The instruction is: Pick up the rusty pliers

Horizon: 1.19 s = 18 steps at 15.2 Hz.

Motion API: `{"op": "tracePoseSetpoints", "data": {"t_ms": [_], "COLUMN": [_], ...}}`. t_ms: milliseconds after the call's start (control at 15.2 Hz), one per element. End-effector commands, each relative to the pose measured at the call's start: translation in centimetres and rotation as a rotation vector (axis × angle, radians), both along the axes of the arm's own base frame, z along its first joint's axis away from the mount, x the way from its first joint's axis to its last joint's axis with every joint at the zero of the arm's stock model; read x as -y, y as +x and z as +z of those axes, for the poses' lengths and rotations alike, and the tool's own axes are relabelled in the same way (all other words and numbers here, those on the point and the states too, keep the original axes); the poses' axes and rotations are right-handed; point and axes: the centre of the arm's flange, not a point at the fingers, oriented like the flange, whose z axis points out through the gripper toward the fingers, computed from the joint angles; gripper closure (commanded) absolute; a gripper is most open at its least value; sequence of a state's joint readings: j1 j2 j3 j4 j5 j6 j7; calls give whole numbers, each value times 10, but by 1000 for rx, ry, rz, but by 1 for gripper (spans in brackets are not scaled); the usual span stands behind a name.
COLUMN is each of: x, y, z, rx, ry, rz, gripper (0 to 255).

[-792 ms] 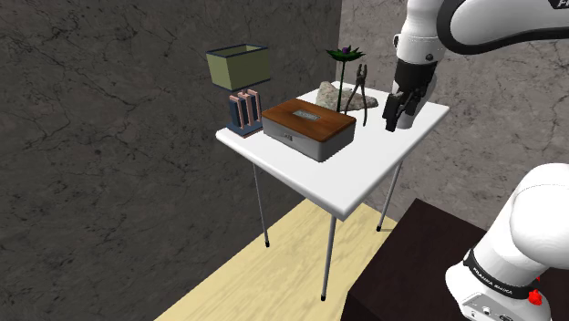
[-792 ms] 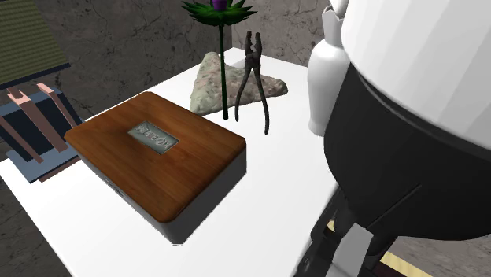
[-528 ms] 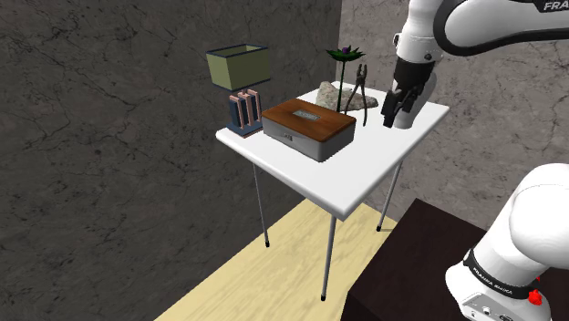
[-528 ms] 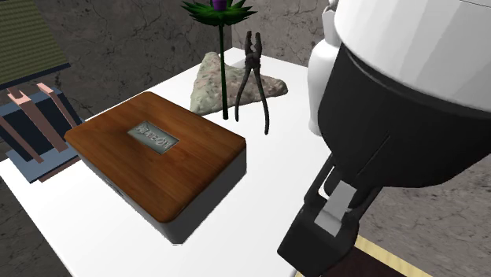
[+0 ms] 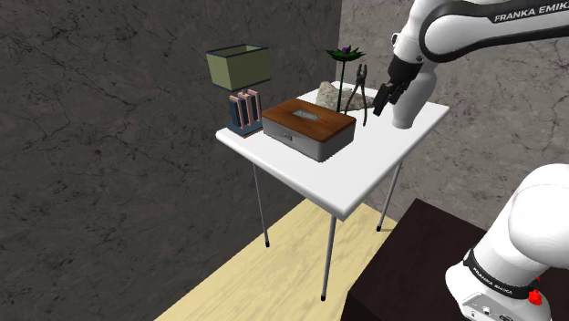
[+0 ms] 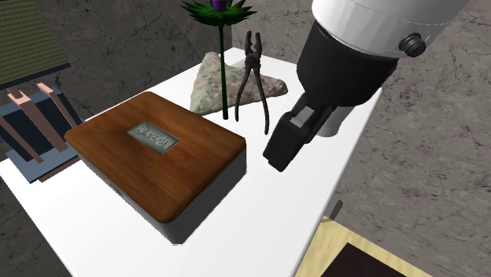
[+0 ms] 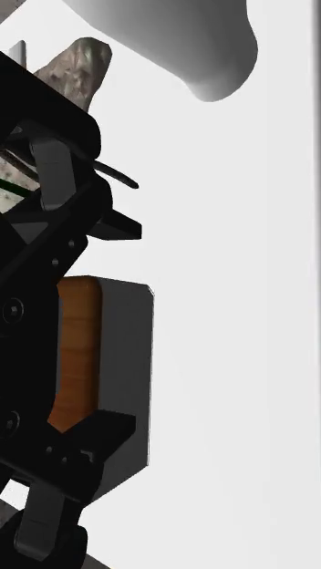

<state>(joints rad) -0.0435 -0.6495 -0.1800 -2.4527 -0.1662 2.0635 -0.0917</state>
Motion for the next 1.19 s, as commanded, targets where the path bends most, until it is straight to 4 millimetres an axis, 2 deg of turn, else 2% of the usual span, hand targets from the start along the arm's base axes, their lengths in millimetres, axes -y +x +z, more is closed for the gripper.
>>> {"op": "tracePoseSetpoints", "data": {"t_ms": [0, 1056, 1122], "x": [21, 185, 188], "y": [11, 114, 115], "z": [2, -11, -11], "rx": [44, 366, 371], "ry": [7, 77, 78], "rz": [10, 80, 81], "gripper": [0, 0, 0]}}
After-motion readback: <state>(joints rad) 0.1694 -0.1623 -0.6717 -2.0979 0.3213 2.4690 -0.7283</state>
